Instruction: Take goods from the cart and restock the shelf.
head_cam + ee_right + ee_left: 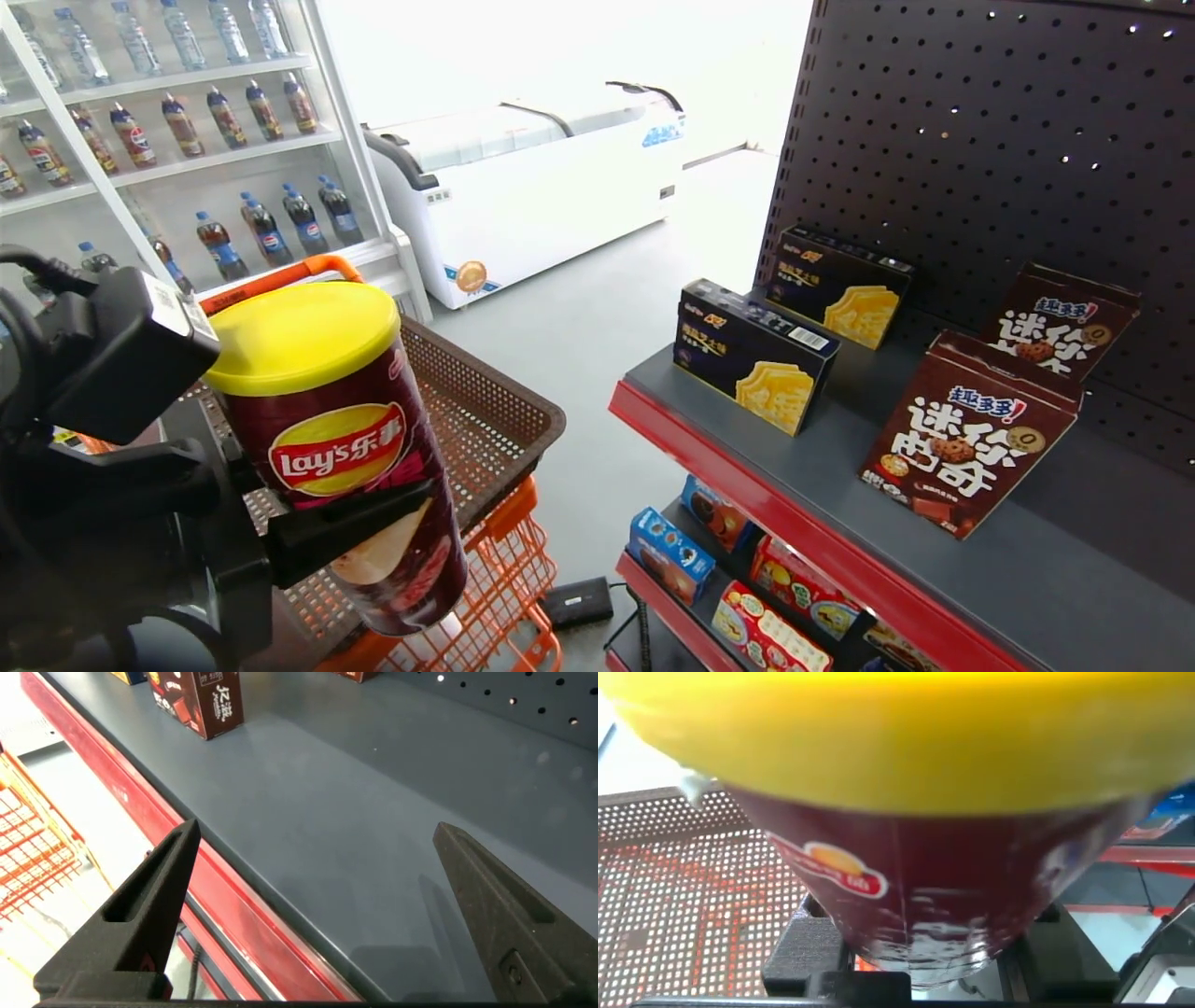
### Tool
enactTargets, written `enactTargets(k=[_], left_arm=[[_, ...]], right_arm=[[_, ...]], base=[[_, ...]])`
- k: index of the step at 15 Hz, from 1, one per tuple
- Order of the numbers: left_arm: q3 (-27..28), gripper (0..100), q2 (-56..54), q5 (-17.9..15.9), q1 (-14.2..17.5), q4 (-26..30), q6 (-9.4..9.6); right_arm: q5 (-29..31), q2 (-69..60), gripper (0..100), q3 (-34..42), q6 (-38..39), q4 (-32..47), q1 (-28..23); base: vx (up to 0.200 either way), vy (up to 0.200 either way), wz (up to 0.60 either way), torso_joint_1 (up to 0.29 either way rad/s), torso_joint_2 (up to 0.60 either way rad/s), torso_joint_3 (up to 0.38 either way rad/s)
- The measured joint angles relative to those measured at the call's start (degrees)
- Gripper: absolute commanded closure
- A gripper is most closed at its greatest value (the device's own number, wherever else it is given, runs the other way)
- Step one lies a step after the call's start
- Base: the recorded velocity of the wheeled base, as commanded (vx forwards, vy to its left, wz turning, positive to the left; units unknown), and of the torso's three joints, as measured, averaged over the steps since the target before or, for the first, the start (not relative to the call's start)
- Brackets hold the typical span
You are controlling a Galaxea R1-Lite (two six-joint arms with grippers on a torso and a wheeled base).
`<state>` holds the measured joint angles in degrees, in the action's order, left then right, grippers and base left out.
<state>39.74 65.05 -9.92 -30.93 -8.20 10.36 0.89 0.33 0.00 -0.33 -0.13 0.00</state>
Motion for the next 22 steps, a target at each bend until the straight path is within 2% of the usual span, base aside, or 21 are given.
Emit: enactTargets(k=[7, 11, 14, 16, 22], left_arm=[[-0.2, 100, -0.1, -0.1, -0.9, 0.0, 0.04], [-0.1, 100, -0.1, 0.0, -4.6, 0.1, 0.00], [0.2, 100, -0.1, 0.0, -9.0, 0.1, -0.33], [0.2, 100, -0.1, 0.1, -10.0, 0.1, -0.43], [-0.4, 100, 0.0, 0.3, -9.8, 0.1, -0.60]], right_arm=[[0.0, 0.0, 0, 0.0, 0.0, 0.0, 0.0], [0.0, 0.0, 0, 0.0, 0.0, 0.0, 0.0], [0.0, 0.0, 0, 0.0, 0.0, 0.0, 0.0], [0.0, 0.0, 0, 0.0, 0.0, 0.0, 0.0], [0.0, 0.0, 0, 0.0, 0.0, -0.1, -0.1]], base=[[0.000, 0.000, -0.60, 0.002, 0.00, 0.004], [0.000, 0.000, -0.60, 0.002, 0.00, 0.001], [0.000, 0.000, -0.60, 0.001, 0.00, 0.001], [0.000, 0.000, -0.60, -0.002, 0.00, 0.007], [0.000, 0.000, 0.00, 0.000, 0.00, 0.000]])
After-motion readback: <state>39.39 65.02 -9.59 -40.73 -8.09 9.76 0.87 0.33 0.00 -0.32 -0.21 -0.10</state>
